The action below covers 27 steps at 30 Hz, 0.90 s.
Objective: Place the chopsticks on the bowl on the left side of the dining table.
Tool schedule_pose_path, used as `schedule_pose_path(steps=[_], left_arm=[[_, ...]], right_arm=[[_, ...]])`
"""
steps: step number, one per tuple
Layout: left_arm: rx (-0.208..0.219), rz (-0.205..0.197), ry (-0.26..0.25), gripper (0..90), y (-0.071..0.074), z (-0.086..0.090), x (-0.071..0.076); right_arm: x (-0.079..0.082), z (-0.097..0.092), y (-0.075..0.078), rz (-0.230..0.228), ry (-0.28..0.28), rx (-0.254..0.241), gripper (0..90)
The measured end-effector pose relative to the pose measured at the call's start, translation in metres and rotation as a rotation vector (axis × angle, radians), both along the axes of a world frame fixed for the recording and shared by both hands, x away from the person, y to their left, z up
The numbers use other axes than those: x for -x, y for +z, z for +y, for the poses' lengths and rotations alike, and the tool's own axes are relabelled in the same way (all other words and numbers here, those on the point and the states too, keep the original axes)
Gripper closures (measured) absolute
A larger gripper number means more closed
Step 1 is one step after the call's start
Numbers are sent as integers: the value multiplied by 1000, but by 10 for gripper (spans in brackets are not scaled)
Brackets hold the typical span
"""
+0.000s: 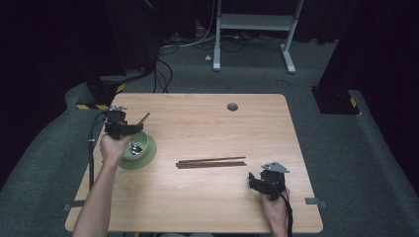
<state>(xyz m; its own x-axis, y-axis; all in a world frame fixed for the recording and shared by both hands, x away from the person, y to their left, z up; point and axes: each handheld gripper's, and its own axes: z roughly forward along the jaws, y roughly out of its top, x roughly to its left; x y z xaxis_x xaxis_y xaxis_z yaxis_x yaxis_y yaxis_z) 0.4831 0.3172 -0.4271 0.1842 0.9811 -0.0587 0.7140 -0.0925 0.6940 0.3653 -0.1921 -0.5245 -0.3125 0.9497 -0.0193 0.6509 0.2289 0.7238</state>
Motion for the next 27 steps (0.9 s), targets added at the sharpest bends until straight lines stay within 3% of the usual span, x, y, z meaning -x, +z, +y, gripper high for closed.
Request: schedule_pose_path(steps=[3,5,16,20,24,27], left_arm=[[-7,4,5,287,2,-1,-4],[10,-5,17,290,3,-1,-5],[24,34,10,259,-4,-2,-10],[-1,46,6,229,-5,-2,-9],[33,40,4,220,-3,1,-9],[17,57,-6,211,-6,1,-9]], right_arm=[[0,0,0,0,0,0,247],[0,0,0,1,0,0,248],[0,0,0,1,1,0,248],[0,0,0,2,1,0,247],[0,0,0,2,1,-1,247],[0,0,0,2,1,0,247]])
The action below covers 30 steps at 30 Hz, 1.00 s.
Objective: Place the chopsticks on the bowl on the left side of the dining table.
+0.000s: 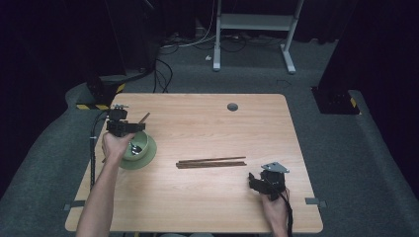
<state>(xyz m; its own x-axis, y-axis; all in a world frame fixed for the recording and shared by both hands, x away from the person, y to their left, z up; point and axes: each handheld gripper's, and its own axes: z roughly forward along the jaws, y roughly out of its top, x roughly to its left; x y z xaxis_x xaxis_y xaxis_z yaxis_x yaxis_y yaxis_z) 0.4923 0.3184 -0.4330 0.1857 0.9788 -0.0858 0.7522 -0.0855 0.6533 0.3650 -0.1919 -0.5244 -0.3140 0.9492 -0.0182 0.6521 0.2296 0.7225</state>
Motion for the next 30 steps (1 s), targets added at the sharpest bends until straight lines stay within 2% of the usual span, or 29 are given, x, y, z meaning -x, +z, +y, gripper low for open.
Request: schedule_pose_path(steps=[8,10,11,15,21,23,26,30], left_arm=[[21,13,-10,203,-5,-1,-4],[12,21,-11,197,-7,-2,-6],[-8,22,-13,192,-8,-3,-6],[-19,20,-13,183,-10,-7,-7],[-4,27,-24,193,-11,-6,-7],[4,26,-32,200,-11,-8,-7],[-13,15,-45,233,-10,-10,-6],[-3,10,-50,241,-11,-14,-6]], right_arm=[[0,0,0,0,-1,0,247],[0,0,0,1,-2,-1,247],[0,0,0,1,-2,-1,247],[0,0,0,1,-2,-1,247],[0,0,0,0,-2,-1,248],[0,0,0,0,-3,-1,248],[0,0,0,0,-3,0,248],[0,0,0,0,-3,-1,248]])
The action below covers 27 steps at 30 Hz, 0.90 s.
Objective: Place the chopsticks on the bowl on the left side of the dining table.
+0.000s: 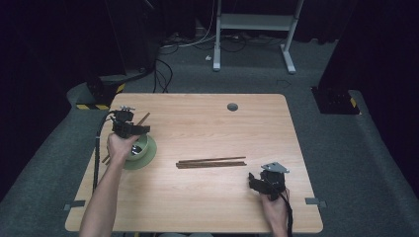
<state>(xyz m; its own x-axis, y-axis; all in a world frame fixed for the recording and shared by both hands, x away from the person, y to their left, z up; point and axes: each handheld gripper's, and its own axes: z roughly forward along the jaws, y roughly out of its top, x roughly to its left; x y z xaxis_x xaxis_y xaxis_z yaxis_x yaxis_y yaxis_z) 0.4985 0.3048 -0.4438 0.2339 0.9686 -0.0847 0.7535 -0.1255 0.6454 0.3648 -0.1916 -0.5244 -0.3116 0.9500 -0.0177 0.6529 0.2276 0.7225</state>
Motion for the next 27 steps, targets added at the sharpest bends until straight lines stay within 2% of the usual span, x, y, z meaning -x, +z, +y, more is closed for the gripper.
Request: schedule_pose_path(steps=[6,10,13,20,27], left_arm=[[2,-1,-21,245,1,-1,2],[15,14,-35,249,2,-2,2],[5,23,-65,249,1,-5,3],[11,32,-89,254,0,-7,4],[13,29,-116,260,0,-13,6]], right_arm=[[0,0,0,1,0,0,247],[0,0,0,1,0,0,247],[0,0,0,0,0,0,247],[0,0,0,1,0,-1,247],[0,0,0,0,0,0,247]])
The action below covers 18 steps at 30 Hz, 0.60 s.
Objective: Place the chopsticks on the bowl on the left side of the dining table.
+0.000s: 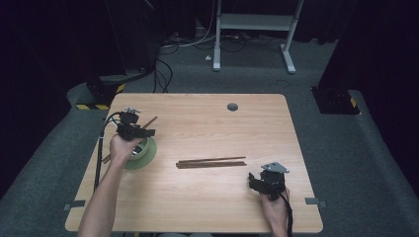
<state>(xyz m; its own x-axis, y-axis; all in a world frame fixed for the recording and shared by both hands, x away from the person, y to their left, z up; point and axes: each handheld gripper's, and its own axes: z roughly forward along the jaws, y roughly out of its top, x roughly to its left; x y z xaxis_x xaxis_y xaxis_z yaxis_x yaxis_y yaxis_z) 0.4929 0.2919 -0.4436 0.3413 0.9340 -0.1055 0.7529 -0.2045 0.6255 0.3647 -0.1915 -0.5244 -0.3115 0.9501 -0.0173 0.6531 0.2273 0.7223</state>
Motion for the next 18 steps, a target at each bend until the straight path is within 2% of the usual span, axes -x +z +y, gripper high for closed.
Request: schedule_pose_path(steps=[1,18], left_arm=[[7,9,-9,262,0,-1,1],[2,4,-66,280,3,-13,7]], right_arm=[[0,0,0,0,0,0,247],[0,0,0,0,0,0,247]])
